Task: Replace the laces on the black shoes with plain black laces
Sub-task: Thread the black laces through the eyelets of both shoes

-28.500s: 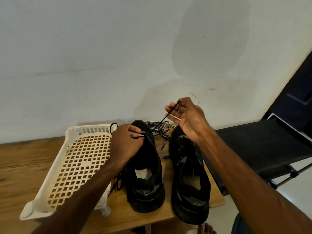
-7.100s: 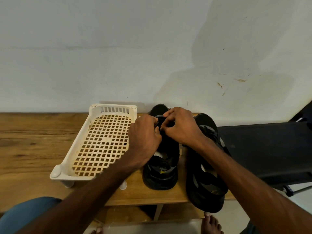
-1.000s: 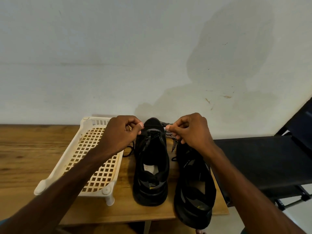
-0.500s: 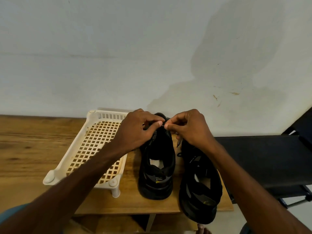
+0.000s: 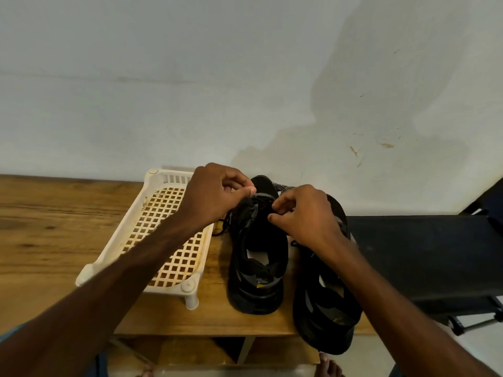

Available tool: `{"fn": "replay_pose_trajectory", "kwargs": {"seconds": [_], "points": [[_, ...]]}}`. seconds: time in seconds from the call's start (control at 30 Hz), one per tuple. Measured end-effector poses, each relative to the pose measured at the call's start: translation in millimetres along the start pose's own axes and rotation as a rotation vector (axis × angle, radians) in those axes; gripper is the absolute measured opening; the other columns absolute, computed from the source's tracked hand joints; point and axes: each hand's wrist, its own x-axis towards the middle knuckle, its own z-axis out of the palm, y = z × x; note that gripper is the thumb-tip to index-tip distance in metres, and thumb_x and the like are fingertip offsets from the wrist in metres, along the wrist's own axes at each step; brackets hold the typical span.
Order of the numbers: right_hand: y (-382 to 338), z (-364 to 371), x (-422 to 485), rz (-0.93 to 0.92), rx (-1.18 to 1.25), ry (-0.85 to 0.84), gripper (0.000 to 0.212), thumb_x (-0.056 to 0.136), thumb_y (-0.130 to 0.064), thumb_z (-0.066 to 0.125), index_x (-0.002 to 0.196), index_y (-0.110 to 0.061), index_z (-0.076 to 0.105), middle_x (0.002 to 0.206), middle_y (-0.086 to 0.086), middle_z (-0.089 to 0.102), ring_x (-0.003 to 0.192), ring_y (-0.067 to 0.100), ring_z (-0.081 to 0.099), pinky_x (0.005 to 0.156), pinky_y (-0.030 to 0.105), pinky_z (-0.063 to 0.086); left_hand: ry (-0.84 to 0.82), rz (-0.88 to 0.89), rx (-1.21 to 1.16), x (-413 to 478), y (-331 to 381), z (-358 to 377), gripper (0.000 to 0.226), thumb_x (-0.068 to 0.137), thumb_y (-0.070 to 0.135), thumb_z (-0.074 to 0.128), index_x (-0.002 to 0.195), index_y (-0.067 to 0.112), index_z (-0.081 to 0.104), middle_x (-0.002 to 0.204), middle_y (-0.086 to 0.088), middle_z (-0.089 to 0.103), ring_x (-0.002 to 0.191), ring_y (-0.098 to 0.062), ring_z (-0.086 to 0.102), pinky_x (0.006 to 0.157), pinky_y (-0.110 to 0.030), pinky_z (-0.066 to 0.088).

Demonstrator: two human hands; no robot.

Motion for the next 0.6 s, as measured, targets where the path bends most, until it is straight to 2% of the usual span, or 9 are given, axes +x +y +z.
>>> {"fn": "replay_pose_trajectory", "kwargs": {"seconds": [0.1, 0.17, 0.23, 0.27, 0.33, 0.4, 0.5, 0.6], "points": [[-2.2, 6.0, -1.1, 0.017, -0.048, 0.070, 0.020, 0.081, -0.026, 0.085, 0.099, -0.018, 0.080, 0.086, -0.006, 0.075, 0.076, 0.006, 0.068, 0.072, 0.019, 0.052, -0.116, -0.043, -0.011, -7.5, 4.4, 12.0, 0.004, 0.082, 0.028, 0.083, 0.085, 0.030, 0.081, 0.073, 0.017, 0.075, 0.071, 0.005, 0.070, 0.072, -0.017, 0.056], [-1.2, 6.5, -1.9, 0.015, -0.041, 0.075, 0.020, 0.081, -0.026, 0.083, 0.100, -0.018, 0.081, 0.088, -0.005, 0.077, 0.077, 0.006, 0.069, 0.071, 0.018, 0.052, -0.100, -0.073, -0.015, -11.1, 5.3, 18.1, 0.004, 0.082, 0.029, 0.083, 0.083, 0.031, 0.080, 0.076, 0.018, 0.075, 0.073, 0.006, 0.069, 0.070, -0.009, 0.050], [0.6, 5.3, -2.0, 0.019, -0.017, 0.072, 0.019, 0.081, -0.025, 0.082, 0.099, -0.019, 0.082, 0.088, -0.005, 0.078, 0.075, 0.005, 0.069, 0.069, 0.018, 0.054, -0.070, -0.082, -0.009, -13.2, 6.7, 21.1, 0.005, 0.080, 0.031, 0.084, 0.081, 0.033, 0.080, 0.090, 0.019, 0.076, 0.080, 0.012, 0.066, 0.076, -0.003, 0.041], [1.3, 4.9, -2.0, 0.020, -0.011, 0.072, 0.018, 0.081, -0.025, 0.082, 0.098, -0.019, 0.082, 0.087, -0.005, 0.078, 0.073, 0.004, 0.069, 0.067, 0.017, 0.054, -0.066, -0.081, -0.008, -14.4, 7.5, 22.5, 0.006, 0.078, 0.031, 0.085, 0.080, 0.034, 0.080, 0.100, 0.018, 0.076, 0.085, 0.014, 0.062, 0.084, -0.006, 0.040], [2.1, 4.6, -1.9, 0.018, -0.010, 0.071, 0.016, 0.081, -0.025, 0.082, 0.096, -0.021, 0.083, 0.086, -0.006, 0.078, 0.070, 0.001, 0.068, 0.062, 0.014, 0.052, -0.058, -0.089, 0.014, -16.3, 9.0, 26.8, 0.007, 0.076, 0.030, 0.086, 0.079, 0.033, 0.081, 0.116, 0.014, 0.073, 0.101, 0.009, 0.055, 0.101, -0.024, 0.038], [2.8, 4.9, -1.9, 0.012, -0.014, 0.073, 0.013, 0.082, -0.026, 0.082, 0.094, -0.023, 0.084, 0.084, -0.008, 0.078, 0.069, -0.001, 0.067, 0.058, 0.010, 0.047, -0.074, -0.114, 0.056, -18.1, 10.4, 32.8, 0.006, 0.076, 0.029, 0.085, 0.080, 0.033, 0.081, 0.125, 0.013, 0.068, 0.119, -0.003, 0.050, 0.107, -0.034, 0.036], [3.5, 4.3, -1.0, 0.025, -0.008, 0.076, 0.010, 0.081, -0.028, 0.083, 0.090, -0.024, 0.083, 0.082, -0.010, 0.077, 0.068, -0.003, 0.066, 0.058, 0.009, 0.046, -0.074, -0.134, 0.141, -19.4, 11.2, 43.9, 0.006, 0.078, 0.029, 0.082, 0.084, 0.032, 0.081, 0.134, 0.012, 0.061, 0.128, -0.012, 0.038, 0.101, -0.024, 0.026], [4.0, 3.1, 0.3, 0.049, -0.001, 0.075, 0.009, 0.081, -0.026, 0.082, 0.089, -0.024, 0.084, 0.081, -0.010, 0.076, 0.071, 0.001, 0.068, 0.065, 0.018, 0.055, -0.037, -0.150, 0.161, -18.7, 12.4, 54.2, 0.009, 0.079, 0.024, 0.080, 0.086, 0.029, 0.082, 0.138, 0.010, 0.058, 0.130, -0.014, 0.035, 0.103, -0.023, 0.024]]}}
